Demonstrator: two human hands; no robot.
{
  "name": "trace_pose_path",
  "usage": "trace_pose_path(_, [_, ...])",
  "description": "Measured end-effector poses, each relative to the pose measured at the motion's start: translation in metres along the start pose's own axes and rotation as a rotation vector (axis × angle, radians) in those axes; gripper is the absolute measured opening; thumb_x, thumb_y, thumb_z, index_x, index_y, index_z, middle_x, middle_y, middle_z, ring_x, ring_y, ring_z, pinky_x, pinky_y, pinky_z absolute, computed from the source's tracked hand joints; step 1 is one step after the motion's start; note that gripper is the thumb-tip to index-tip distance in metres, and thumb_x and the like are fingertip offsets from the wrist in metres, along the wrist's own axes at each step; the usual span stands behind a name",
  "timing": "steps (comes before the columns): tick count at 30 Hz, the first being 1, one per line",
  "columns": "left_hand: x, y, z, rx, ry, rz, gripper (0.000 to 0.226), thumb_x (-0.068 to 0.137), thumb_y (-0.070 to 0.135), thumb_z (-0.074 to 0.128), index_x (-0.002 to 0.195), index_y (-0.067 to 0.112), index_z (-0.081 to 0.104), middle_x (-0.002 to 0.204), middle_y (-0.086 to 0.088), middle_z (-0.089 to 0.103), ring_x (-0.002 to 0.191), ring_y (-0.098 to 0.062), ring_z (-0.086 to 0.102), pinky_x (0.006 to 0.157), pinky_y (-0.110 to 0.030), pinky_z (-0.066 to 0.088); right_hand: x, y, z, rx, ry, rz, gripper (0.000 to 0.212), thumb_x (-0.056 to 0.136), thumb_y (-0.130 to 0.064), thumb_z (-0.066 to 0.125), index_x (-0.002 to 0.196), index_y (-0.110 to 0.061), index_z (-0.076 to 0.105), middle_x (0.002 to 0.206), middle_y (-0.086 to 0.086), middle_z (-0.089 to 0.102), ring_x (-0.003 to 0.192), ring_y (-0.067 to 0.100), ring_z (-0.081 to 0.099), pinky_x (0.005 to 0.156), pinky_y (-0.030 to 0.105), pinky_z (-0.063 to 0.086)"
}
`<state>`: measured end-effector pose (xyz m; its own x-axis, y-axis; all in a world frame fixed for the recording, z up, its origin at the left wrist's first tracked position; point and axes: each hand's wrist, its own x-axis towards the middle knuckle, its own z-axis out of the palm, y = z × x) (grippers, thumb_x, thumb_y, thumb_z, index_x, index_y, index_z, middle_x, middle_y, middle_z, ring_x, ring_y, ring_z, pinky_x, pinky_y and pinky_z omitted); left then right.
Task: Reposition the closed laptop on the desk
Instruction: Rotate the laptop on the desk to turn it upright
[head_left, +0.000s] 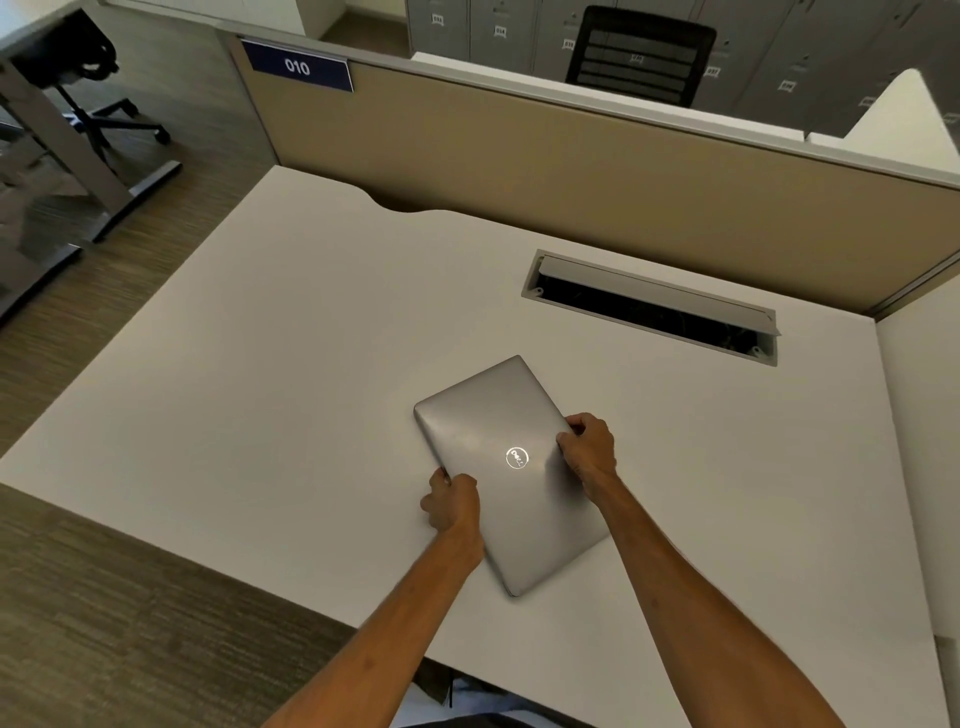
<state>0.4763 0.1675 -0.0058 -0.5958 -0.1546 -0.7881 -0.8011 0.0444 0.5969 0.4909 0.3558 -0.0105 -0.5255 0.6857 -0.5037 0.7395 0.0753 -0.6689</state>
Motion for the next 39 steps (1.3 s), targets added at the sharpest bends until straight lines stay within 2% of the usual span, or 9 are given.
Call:
trace_pose_path(3, [-0.002,0.001,-0.008,-0.013,-0.077,0.016,0.059,0.103,0.007,0.053,0.161,0.017,0.057,0.164,-0.014,0.047,0.124,-0.036,0.062,0.107,-0.045,0.056,-0.006,0.004,0.001,-0.108,0.003,-0.047,0.042,0.095,-0.012,0.063,0.136,-0.016,0.068,0.137,0.008,0.066,0.129,0.032,0.062,0.114,0.050,0.046])
trace_pose_path(7, [-0.006,0.005,-0.018,-0.004,-0.125,0.014,0.062,0.105,0.008,0.056,0.165,0.020,0.053,0.167,-0.014,0.048,0.119,-0.029,0.054,0.110,-0.043,0.052,-0.008,0.007,-0.002,-0.084,-0.034,-0.057,0.044,0.095,-0.013,0.063,0.139,-0.017,0.066,0.140,0.010,0.065,0.127,0.034,0.065,0.115,0.049,0.046])
trace_pose_path(9, [-0.012,0.006,-0.020,0.006,-0.126,0.031,0.070,0.107,0.009,0.056,0.173,0.024,0.043,0.172,-0.013,0.042,0.126,-0.029,0.054,0.109,-0.040,0.049,-0.008,0.006,-0.007,-0.045,-0.028,-0.045,0.046,0.096,-0.015,0.065,0.142,-0.016,0.064,0.141,0.011,0.064,0.128,0.033,0.064,0.117,0.050,0.045])
trace_pose_path(15, [-0.015,0.010,-0.032,0.097,-0.090,0.104,0.078,0.113,0.019,0.053,0.182,0.030,0.020,0.184,-0.009,0.022,0.165,-0.037,0.040,0.133,-0.051,0.037,-0.013,0.012,-0.027,-0.010,0.066,-0.047,0.037,0.099,-0.013,0.064,0.136,-0.015,0.069,0.139,0.006,0.068,0.129,0.029,0.064,0.117,0.052,0.045])
trace_pose_path(21, [0.003,0.014,-0.059,0.366,-0.063,0.342,0.064,0.112,0.011,0.051,0.174,0.019,0.039,0.176,-0.016,0.035,0.161,-0.036,0.045,0.136,-0.053,0.038,-0.045,0.053,-0.040,0.047,0.250,-0.022,0.029,0.093,-0.007,0.058,0.115,-0.016,0.076,0.124,0.005,0.071,0.106,0.027,0.071,0.103,0.051,0.057])
trace_pose_path(27, [0.025,0.068,-0.049,0.538,-0.065,0.464,0.066,0.108,0.013,0.053,0.173,0.016,0.039,0.175,-0.015,0.037,0.164,-0.037,0.038,0.135,-0.053,0.036,-0.071,0.077,-0.027,-0.079,0.466,-0.032,0.029,0.094,-0.004,0.060,0.119,-0.016,0.069,0.121,0.006,0.061,0.114,0.031,0.061,0.095,0.048,0.050])
trace_pose_path(32, [0.045,0.122,-0.025,0.905,-0.222,0.702,0.060,0.111,0.012,0.054,0.171,0.014,0.048,0.175,-0.014,0.045,0.160,-0.040,0.046,0.136,-0.053,0.037,-0.091,0.083,-0.017,0.342,0.542,0.317,0.031,0.096,-0.014,0.065,0.127,-0.009,0.062,0.129,0.013,0.064,0.115,0.038,0.067,0.089,0.035,0.046])
trace_pose_path(35, [0.051,0.139,-0.009,1.072,-0.352,0.689,0.058,0.116,0.022,0.051,0.174,0.014,0.045,0.180,-0.013,0.042,0.168,-0.038,0.039,0.139,-0.050,0.031,-0.107,0.093,0.007,0.409,0.441,0.420,0.030,0.095,-0.019,0.064,0.123,-0.009,0.062,0.120,0.014,0.071,0.110,0.040,0.071,0.100,0.050,0.058])
trace_pose_path(39, [0.058,0.146,0.009,1.231,-0.435,0.593,0.049,0.118,0.026,0.048,0.155,-0.003,0.059,0.164,-0.027,0.056,0.156,-0.047,0.053,0.132,-0.053,0.041,-0.114,0.088,0.030,0.504,0.406,0.484,0.025,0.095,-0.025,0.066,0.110,-0.005,0.066,0.111,0.017,0.074,0.101,0.039,0.073,0.091,0.059,0.064])
